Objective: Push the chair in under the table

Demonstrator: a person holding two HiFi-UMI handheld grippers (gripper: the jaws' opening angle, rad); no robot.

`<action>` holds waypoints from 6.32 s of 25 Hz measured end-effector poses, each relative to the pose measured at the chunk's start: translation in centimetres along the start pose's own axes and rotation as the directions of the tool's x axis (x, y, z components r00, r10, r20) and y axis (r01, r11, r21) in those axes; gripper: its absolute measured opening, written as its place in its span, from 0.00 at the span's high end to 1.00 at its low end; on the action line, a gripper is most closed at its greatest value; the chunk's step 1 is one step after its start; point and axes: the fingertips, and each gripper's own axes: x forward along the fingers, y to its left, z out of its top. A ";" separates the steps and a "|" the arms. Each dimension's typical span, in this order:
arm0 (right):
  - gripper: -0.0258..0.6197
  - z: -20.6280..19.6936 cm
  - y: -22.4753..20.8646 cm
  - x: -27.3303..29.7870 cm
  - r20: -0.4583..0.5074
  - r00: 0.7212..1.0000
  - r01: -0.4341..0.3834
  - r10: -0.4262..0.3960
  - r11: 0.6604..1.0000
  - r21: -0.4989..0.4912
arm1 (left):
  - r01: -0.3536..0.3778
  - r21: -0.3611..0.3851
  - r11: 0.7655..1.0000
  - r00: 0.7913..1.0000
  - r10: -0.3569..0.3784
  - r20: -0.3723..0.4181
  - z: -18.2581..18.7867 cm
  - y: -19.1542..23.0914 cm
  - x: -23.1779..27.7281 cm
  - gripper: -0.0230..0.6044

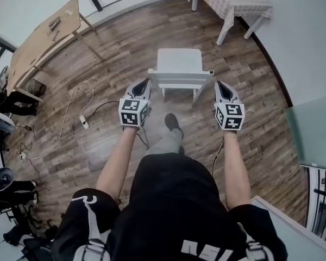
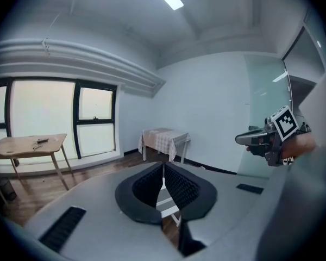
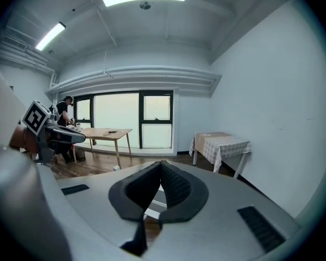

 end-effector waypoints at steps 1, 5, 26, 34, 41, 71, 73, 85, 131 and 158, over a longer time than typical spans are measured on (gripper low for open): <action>0.94 -0.4 -0.1 0.6 -0.013 1.000 -0.001 0.001 1.000 -0.002 | 0.002 -0.003 1.000 1.000 -0.002 -0.012 -0.4 0.3 0.6 0.92; 0.80 -3.1 -1.0 3.2 -0.103 0.994 -0.032 0.032 0.999 0.007 | -0.009 -0.025 1.000 0.998 0.007 -0.061 -2.4 1.3 3.3 0.92; 0.38 -16.5 -7.1 19.6 -0.434 0.887 -0.126 0.156 0.987 0.099 | -0.038 -0.057 0.998 0.914 0.012 -0.406 -13.8 7.1 19.9 0.43; 0.41 -17.2 -7.0 21.4 -0.446 0.877 -0.133 0.180 0.982 0.136 | -0.006 -0.061 0.998 0.903 -0.021 -0.430 -14.5 7.2 21.5 0.41; 0.40 -17.2 -6.8 21.9 -0.478 0.854 -0.148 0.206 0.976 0.158 | 0.021 -0.100 0.995 0.915 -0.059 -0.398 -15.1 7.7 21.9 0.41; 0.38 -15.3 -7.6 28.1 -0.505 0.849 -0.061 0.156 0.978 0.200 | 0.077 -0.163 0.984 0.893 -0.141 -0.428 -12.5 12.3 28.2 0.40; 0.38 -15.1 -8.4 28.8 -0.497 0.854 -0.057 0.152 0.978 0.201 | 0.079 -0.163 0.983 0.890 -0.143 -0.433 -12.1 12.5 29.4 0.40; 0.38 -13.7 -12.0 33.9 -0.468 0.872 -0.047 0.139 0.978 0.203 | 0.079 -0.159 0.984 0.882 -0.143 -0.448 -9.7 14.0 35.3 0.40; 0.37 -6.0 -26.3 58.8 -0.476 0.876 0.095 0.072 0.943 0.318 | 0.145 -0.119 0.982 0.846 -0.186 -0.499 2.5 24.7 65.1 0.40; 0.36 -4.6 -30.7 63.6 -0.500 0.860 0.082 0.103 0.939 0.334 | 0.139 -0.128 0.982 0.819 -0.187 -0.542 4.8 25.1 71.1 0.40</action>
